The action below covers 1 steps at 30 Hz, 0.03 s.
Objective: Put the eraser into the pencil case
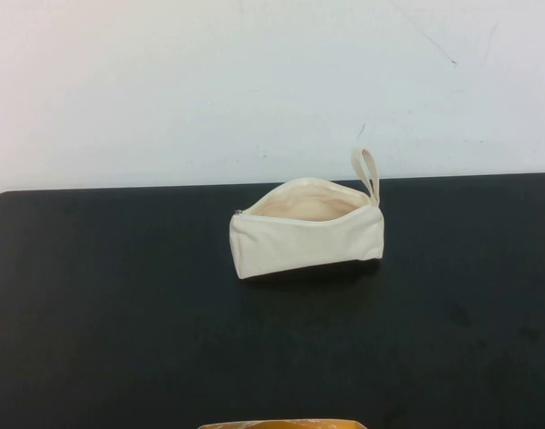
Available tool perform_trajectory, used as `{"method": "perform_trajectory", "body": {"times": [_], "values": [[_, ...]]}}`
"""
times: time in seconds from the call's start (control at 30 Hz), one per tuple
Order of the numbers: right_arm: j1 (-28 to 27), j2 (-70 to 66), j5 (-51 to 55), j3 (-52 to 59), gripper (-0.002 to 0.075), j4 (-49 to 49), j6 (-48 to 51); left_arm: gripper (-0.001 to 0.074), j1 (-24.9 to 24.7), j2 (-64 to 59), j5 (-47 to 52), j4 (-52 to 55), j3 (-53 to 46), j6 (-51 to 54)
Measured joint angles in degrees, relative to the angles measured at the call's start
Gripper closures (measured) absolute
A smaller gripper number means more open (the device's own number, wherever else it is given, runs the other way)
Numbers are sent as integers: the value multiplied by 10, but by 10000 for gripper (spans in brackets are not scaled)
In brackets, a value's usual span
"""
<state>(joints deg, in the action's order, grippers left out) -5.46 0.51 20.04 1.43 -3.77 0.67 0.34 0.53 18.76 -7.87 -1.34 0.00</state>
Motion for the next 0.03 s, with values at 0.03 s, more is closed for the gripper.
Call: {"method": "perform_trajectory", "body": {"times": [0.03], "values": [[0, 0, 0, 0, 727, 0, 0, 736, 0, 0, 0, 0, 0, 0]]}}
